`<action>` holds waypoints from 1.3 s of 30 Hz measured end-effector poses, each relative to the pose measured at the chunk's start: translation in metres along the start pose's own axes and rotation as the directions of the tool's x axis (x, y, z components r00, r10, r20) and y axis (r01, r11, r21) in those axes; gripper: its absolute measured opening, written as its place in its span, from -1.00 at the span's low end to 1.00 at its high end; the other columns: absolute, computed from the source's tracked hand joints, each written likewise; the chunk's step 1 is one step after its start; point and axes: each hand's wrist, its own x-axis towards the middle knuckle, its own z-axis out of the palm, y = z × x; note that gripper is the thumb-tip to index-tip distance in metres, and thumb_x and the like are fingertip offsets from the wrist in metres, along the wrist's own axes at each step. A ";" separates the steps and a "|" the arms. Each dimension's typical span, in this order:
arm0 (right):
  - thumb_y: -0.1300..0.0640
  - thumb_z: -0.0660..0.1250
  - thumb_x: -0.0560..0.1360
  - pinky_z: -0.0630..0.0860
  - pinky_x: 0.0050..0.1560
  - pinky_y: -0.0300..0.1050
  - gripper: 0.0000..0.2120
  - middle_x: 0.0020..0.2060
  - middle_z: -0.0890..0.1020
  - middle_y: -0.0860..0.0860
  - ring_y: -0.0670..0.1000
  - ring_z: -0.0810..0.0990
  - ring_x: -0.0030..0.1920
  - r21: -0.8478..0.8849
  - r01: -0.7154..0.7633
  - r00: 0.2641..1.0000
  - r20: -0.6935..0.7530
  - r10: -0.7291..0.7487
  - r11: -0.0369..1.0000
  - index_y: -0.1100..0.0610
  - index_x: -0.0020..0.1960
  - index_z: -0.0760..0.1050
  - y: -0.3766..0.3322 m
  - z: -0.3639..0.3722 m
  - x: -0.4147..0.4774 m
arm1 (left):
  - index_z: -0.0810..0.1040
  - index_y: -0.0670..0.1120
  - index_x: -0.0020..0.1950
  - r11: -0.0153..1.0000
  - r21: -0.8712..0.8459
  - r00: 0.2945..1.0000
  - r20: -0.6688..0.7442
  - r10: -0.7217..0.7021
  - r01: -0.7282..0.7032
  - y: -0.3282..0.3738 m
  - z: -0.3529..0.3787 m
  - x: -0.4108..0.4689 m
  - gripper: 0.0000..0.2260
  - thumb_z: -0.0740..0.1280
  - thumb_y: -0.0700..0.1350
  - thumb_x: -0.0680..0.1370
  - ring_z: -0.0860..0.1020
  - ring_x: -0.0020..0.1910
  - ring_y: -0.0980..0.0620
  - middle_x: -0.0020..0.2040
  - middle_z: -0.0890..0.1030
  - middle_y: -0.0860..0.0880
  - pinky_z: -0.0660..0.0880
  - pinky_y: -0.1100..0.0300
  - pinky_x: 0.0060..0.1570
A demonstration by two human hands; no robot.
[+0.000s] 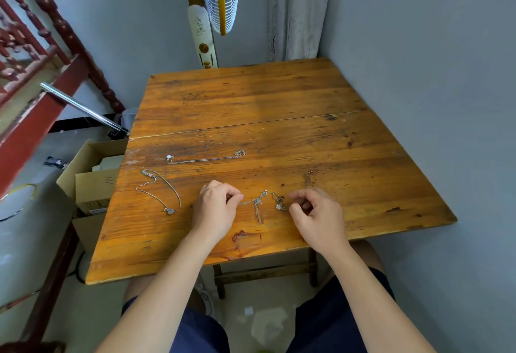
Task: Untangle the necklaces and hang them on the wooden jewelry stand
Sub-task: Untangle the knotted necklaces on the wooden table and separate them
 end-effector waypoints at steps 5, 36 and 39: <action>0.08 0.35 0.48 0.55 -0.04 -0.15 -0.84 -0.13 0.59 -0.23 -0.19 0.54 -0.10 -0.011 -0.002 1.000 -0.002 0.002 1.000 -0.08 0.02 0.64 0.000 0.001 0.001 | 0.64 -0.03 0.01 0.926 -0.350 0.990 0.063 -0.130 0.144 0.004 -0.019 0.005 -0.88 0.31 -0.07 0.62 0.53 0.07 0.07 0.00 0.60 0.07 0.41 0.13 0.09; -0.03 0.38 0.56 0.55 -0.10 -0.20 -0.86 -0.14 0.62 -0.09 -0.12 0.57 -0.14 0.305 0.155 0.978 0.084 -0.189 0.939 -0.07 0.06 0.68 -0.063 0.063 0.018 | 0.64 -0.07 0.00 0.722 -0.687 0.978 -0.082 -0.191 0.083 -0.002 -0.053 -0.012 -0.83 0.53 -0.14 0.44 0.68 -0.14 0.13 -0.18 0.73 0.01 0.50 0.31 -0.07; -0.06 0.35 0.57 0.54 -0.09 -0.19 -0.89 -0.14 0.62 -0.14 -0.13 0.57 -0.13 0.284 0.126 0.980 0.113 -0.163 0.951 -0.10 -0.02 0.65 -0.061 0.068 0.015 | 0.66 -0.05 0.01 0.802 -0.590 0.977 -0.098 -0.187 0.094 -0.018 -0.051 -0.011 -0.83 0.52 -0.09 0.45 0.66 -0.15 0.21 -0.18 0.72 0.04 0.49 0.34 -0.10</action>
